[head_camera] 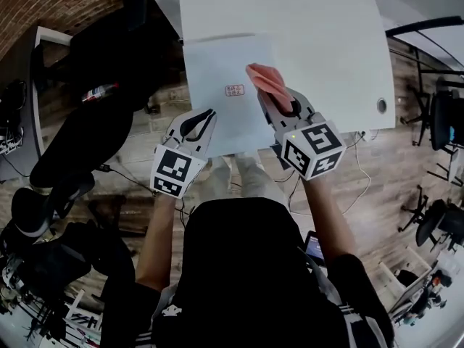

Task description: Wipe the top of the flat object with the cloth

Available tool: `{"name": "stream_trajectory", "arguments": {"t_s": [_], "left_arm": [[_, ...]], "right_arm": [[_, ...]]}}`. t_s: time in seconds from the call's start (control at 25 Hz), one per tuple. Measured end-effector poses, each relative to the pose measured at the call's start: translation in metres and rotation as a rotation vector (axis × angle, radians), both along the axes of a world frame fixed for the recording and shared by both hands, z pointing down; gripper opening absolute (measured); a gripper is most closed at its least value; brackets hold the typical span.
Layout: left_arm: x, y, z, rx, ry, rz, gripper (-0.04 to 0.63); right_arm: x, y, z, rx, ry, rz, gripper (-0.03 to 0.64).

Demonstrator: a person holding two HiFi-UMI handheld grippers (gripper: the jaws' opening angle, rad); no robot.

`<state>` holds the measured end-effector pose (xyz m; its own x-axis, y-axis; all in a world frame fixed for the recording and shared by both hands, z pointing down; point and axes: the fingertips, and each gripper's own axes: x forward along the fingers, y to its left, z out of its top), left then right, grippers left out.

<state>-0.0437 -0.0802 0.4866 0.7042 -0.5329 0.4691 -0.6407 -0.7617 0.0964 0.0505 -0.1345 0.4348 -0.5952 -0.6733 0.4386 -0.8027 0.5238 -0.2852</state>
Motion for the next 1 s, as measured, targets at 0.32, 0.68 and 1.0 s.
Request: {"name": "stream_trajectory", "arguments": {"t_s": [0.32, 0.68, 1.0], "left_arm": [[0.005, 0.01, 0.045, -0.015, -0.15, 0.024, 0.015], [0.019, 0.01, 0.069, -0.055, -0.143, 0.105, 0.319], [0.019, 0.005, 0.079, -0.07, -0.153, 0.096, 0.376]], "right_arm": [[0.009, 0.009, 0.019, -0.044, 0.014, 0.0, 0.048], [0.007, 0.02, 0.039, -0.091, 0.019, -0.023, 0.048], [0.005, 0.02, 0.045, -0.106, 0.017, -0.028, 0.048]]}}
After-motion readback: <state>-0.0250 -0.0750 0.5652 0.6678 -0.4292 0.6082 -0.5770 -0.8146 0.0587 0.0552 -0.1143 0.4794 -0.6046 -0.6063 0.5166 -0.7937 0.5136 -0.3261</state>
